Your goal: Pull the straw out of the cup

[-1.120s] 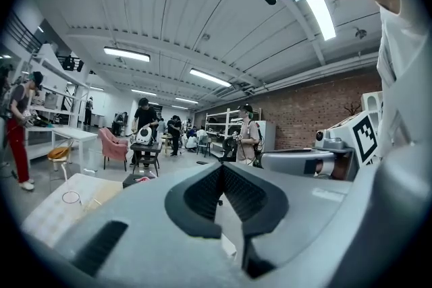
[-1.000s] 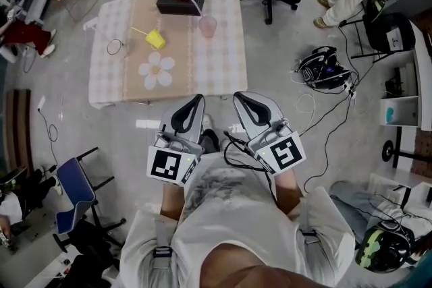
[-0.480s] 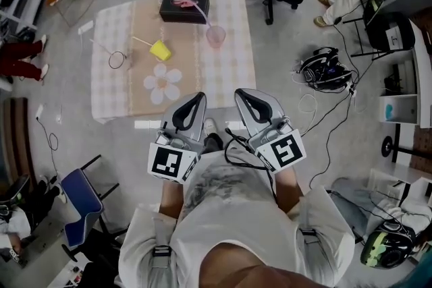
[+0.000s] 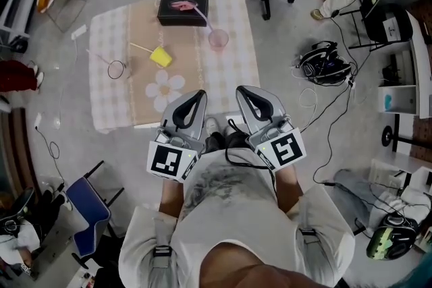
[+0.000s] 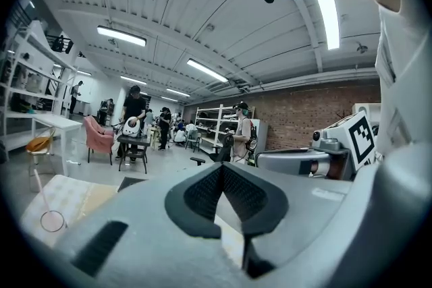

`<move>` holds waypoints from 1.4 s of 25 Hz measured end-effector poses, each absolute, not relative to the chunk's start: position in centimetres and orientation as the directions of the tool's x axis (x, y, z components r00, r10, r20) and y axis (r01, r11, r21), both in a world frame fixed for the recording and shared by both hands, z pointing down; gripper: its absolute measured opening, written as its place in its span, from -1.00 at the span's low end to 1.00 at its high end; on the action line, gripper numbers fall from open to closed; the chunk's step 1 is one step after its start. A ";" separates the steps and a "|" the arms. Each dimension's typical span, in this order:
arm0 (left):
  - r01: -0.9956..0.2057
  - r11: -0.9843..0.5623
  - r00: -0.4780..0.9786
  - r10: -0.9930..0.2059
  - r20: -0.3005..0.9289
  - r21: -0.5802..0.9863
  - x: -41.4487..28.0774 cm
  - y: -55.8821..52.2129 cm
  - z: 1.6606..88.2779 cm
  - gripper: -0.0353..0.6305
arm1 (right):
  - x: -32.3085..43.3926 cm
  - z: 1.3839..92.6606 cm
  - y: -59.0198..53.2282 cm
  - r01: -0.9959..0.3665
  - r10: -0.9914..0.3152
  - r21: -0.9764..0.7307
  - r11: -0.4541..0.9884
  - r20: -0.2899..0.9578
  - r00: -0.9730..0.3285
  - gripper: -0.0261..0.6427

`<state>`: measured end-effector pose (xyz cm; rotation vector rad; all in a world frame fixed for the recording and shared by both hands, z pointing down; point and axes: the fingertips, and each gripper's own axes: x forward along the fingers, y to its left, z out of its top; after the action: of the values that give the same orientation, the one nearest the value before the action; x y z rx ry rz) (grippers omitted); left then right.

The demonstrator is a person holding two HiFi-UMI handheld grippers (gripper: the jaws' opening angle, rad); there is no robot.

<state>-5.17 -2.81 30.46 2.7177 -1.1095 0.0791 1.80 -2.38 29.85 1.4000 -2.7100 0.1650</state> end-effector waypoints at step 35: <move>-0.771 -0.596 0.636 -0.726 0.262 0.223 -4.3 -15.0 36.9 -0.88 | 3.4 35.9 -15.8 -0.777 -0.746 -0.033 0.629 0.257 -0.614 -0.89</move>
<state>-4.32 -14.95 36.95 2.5453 -1.2016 0.2052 3.38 -15.80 35.95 1.2496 -2.6325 0.2067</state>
